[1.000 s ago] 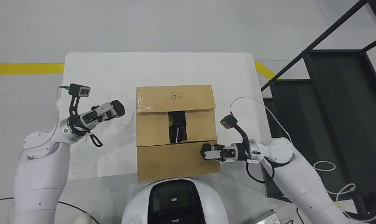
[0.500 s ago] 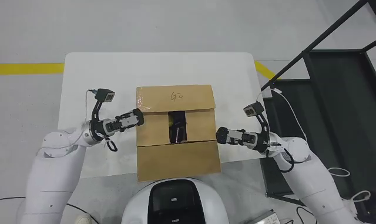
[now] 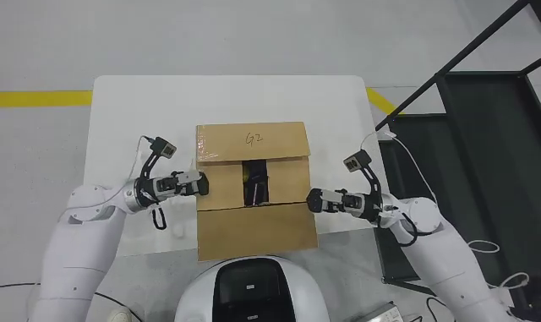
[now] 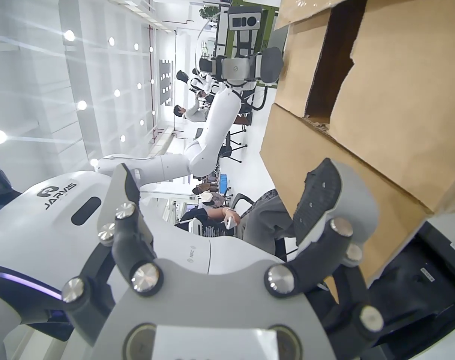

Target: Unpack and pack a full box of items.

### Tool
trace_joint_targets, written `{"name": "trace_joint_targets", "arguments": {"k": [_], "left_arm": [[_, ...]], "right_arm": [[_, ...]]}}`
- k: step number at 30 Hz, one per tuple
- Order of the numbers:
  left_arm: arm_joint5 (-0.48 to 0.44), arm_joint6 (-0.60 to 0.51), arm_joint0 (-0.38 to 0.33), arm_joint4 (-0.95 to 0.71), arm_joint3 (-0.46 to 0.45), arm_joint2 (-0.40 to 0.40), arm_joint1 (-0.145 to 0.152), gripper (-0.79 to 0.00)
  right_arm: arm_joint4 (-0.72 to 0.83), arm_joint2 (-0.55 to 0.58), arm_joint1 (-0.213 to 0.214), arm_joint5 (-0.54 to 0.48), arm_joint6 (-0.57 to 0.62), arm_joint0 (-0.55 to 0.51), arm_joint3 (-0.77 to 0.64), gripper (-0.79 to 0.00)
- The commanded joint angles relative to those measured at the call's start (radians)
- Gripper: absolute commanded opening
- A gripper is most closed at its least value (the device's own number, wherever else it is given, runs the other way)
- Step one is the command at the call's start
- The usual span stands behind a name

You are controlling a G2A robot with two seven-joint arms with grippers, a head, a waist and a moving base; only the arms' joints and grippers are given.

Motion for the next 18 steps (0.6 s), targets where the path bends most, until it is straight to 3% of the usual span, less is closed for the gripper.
{"name": "trace_joint_targets", "arguments": {"k": [1,8,18], "left_arm": [[0.006,0.026,-0.009,0.001,0.006,0.007,-0.001,0.0],[0.018,0.115,-0.093,-0.037,0.046,0.061,-0.019,0.0],[0.033,0.206,-0.262,-0.15,0.181,0.139,-0.06,0.0]], "right_arm": [[-0.001,-0.008,-0.002,0.0,-0.001,0.007,0.005,0.0],[-0.002,-0.013,-0.004,0.0,-0.009,0.018,0.023,0.0],[-0.002,0.001,-0.003,0.003,-0.013,0.009,0.023,0.0]]}}
